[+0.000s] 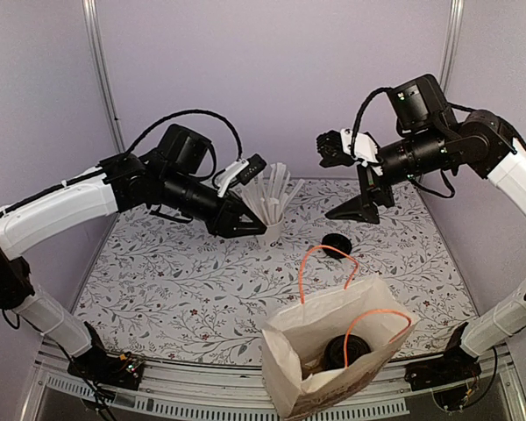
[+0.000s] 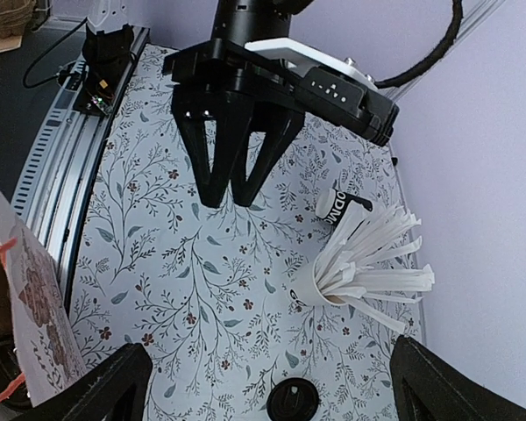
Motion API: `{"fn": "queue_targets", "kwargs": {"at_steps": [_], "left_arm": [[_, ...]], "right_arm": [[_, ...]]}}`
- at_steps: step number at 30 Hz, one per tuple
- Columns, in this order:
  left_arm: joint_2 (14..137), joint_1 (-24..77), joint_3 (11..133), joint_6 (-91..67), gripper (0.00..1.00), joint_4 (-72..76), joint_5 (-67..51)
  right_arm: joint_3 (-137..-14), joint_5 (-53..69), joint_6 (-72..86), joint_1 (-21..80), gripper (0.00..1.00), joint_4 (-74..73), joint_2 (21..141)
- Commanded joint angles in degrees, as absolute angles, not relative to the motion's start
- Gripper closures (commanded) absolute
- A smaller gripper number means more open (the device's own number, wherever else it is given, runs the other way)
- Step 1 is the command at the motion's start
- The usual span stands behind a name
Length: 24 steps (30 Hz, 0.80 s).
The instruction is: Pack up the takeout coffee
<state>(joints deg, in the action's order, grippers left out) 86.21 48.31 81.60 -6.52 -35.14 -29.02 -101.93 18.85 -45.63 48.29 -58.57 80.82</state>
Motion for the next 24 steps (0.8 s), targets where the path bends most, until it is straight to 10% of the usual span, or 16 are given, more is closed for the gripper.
{"fn": "queue_targets", "kwargs": {"at_steps": [1, 8, 24], "left_arm": [[82.9, 52.8, 84.2, -6.6, 0.60, -35.1, -26.9], [82.7, 64.4, 89.7, -8.4, 0.34, -43.0, -17.5], [89.2, 72.8, 93.4, -11.7, 0.43, -48.4, -12.1]], "right_arm": [[-101.6, 21.7, -43.7, 44.6, 0.01, -56.2, 80.1], [-95.7, 23.5, -38.7, 29.8, 0.01, -50.5, 79.6], [-75.6, 22.7, -33.9, 23.6, 0.01, -42.7, 70.3]]}}
